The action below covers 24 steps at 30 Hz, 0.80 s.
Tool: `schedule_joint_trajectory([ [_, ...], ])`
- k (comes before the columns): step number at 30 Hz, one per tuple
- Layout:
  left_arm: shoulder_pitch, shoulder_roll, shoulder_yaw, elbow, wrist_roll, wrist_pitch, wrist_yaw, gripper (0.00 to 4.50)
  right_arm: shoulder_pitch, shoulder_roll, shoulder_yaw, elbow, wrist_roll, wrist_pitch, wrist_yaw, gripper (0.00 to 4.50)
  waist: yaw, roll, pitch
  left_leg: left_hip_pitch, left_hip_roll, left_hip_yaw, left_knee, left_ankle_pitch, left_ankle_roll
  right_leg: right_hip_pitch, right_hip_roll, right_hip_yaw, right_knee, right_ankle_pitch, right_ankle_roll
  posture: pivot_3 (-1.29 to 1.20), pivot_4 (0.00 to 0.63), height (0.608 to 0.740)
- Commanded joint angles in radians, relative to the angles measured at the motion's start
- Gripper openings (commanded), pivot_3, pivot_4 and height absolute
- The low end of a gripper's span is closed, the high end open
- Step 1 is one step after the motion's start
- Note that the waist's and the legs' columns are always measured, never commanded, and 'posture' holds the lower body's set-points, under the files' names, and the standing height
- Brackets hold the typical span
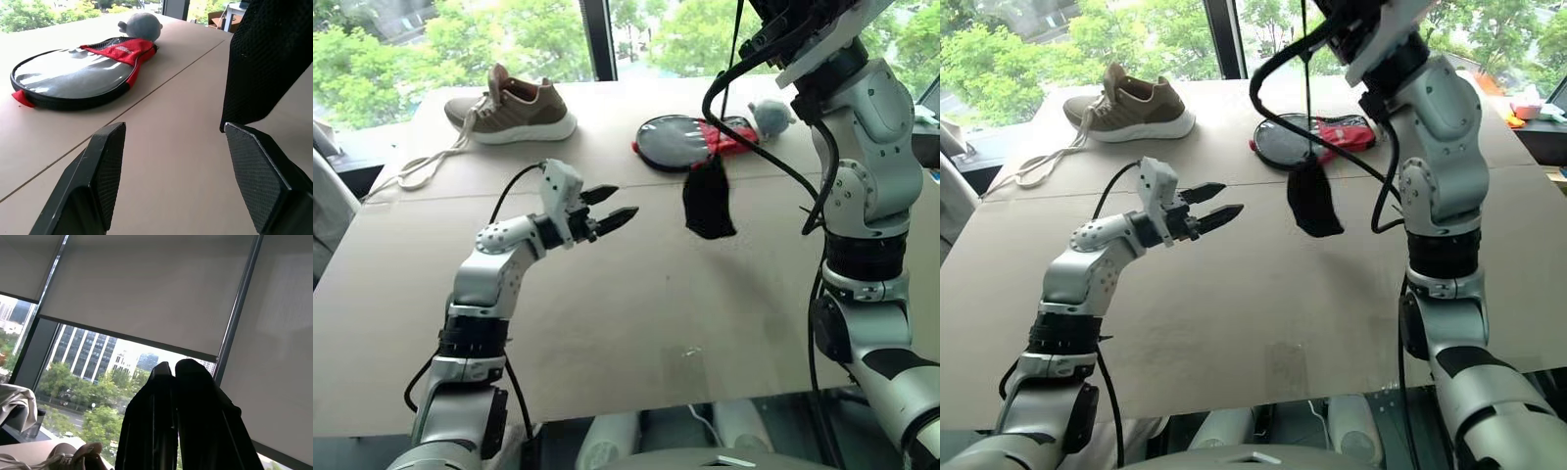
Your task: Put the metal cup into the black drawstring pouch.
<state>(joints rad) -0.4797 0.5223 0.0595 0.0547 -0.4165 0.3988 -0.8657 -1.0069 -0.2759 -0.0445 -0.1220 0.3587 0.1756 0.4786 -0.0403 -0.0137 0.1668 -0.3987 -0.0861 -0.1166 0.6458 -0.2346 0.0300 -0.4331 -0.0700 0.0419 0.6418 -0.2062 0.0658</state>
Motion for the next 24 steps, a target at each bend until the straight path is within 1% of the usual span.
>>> schedule_joint_trajectory([
  [1,0.035,0.046,0.062,-0.039,-0.012,-0.003,0.005,3.41,0.021,-0.034,-0.014,-0.053,0.027,0.039,0.026,0.66,0.000,0.000,0.000,0.000,0.000,0.000,0.000,0.000,0.000,0.000,0.000,0.000,0.000,0.000,0.000,0.00,0.150,0.736],
  [3,0.088,0.073,0.078,-0.070,-0.028,0.021,-0.009,3.41,0.081,-0.077,-0.028,-0.061,0.026,0.059,0.049,1.37,0.002,0.000,0.000,0.000,0.000,0.000,0.000,0.000,0.000,0.000,0.000,0.000,0.000,0.000,0.000,0.00,0.150,0.736],
  [4,0.124,0.088,0.082,-0.093,-0.031,0.035,-0.016,3.41,0.126,-0.108,-0.036,-0.064,0.026,0.069,0.072,1.88,0.003,0.000,0.000,0.000,0.000,0.000,0.000,0.000,0.000,0.000,0.000,0.000,0.000,0.000,0.000,0.00,0.150,0.736],
  [6,0.198,0.116,0.084,-0.140,-0.032,0.048,-0.027,3.41,0.207,-0.162,-0.039,-0.068,0.048,0.118,0.125,2.71,0.007,-0.001,-0.001,0.000,0.000,0.000,0.000,0.000,0.000,0.001,-0.001,0.000,-0.001,0.000,0.000,0.00,0.150,0.736],
  [9,0.335,0.150,0.098,-0.219,-0.028,0.039,-0.033,3.41,0.378,-0.252,-0.038,-0.074,0.088,0.170,0.233,2.71,0.009,-0.001,-0.001,0.000,0.000,0.001,-0.001,-0.001,0.001,0.001,-0.001,0.000,-0.002,0.000,0.000,0.00,0.150,0.736],
  [11,0.407,0.120,0.141,-0.261,-0.050,0.024,0.011,3.41,0.541,-0.312,-0.060,-0.076,0.120,0.172,0.326,2.71,0.013,-0.001,-0.001,0.000,0.000,0.001,-0.003,-0.003,0.005,0.001,-0.002,0.000,-0.003,0.000,0.000,0.00,0.150,0.736],
  [13,0.487,0.088,0.170,-0.302,-0.046,0.007,0.054,3.41,0.697,-0.369,-0.076,-0.054,0.116,0.127,0.414,2.71,0.026,-0.001,0.000,0.000,0.001,0.000,-0.004,-0.003,0.006,0.001,-0.004,0.000,-0.004,0.000,0.000,0.00,0.150,0.736],
  [16,0.628,0.067,0.168,-0.368,-0.014,-0.026,0.077,3.41,0.860,-0.407,-0.128,0.031,0.139,0.021,0.552,2.71,0.029,0.000,-0.001,0.001,0.001,0.002,-0.004,-0.004,0.006,0.002,-0.005,0.001,-0.004,0.000,0.000,0.00,0.150,0.736],
  [20,0.751,0.044,0.160,-0.401,0.030,-0.091,0.103,3.41,0.936,-0.436,-0.193,0.208,0.169,-0.072,0.705,2.71,0.026,0.001,-0.001,0.006,0.002,0.006,-0.003,-0.004,0.006,0.006,-0.004,0.003,-0.005,0.000,0.000,0.00,0.150,0.736],
  [22,0.782,0.035,0.161,-0.403,0.044,-0.121,0.110,3.41,0.937,-0.439,-0.231,0.310,0.199,-0.122,0.795,2.71,0.027,0.002,0.000,0.016,0.004,0.006,-0.003,-0.005,0.006,0.018,-0.004,0.003,-0.008,-0.003,-0.003,0.00,0.150,0.736],
  [23,0.790,0.029,0.163,-0.401,0.055,-0.140,0.119,3.41,0.937,-0.442,-0.246,0.353,0.210,-0.144,0.837,2.71,0.027,0.002,0.000,0.020,0.006,0.006,-0.003,-0.007,0.003,0.024,-0.003,0.002,-0.010,-0.005,0.000,0.00,0.150,0.736],
  [24,0.798,0.026,0.164,-0.399,0.062,-0.154,0.124,3.41,0.934,-0.446,-0.256,0.394,0.206,-0.165,0.861,2.71,0.027,0.002,0.000,0.021,0.008,0.006,-0.003,-0.007,0.003,0.025,-0.003,0.000,-0.012,-0.006,0.001,0.00,0.150,0.736],
])
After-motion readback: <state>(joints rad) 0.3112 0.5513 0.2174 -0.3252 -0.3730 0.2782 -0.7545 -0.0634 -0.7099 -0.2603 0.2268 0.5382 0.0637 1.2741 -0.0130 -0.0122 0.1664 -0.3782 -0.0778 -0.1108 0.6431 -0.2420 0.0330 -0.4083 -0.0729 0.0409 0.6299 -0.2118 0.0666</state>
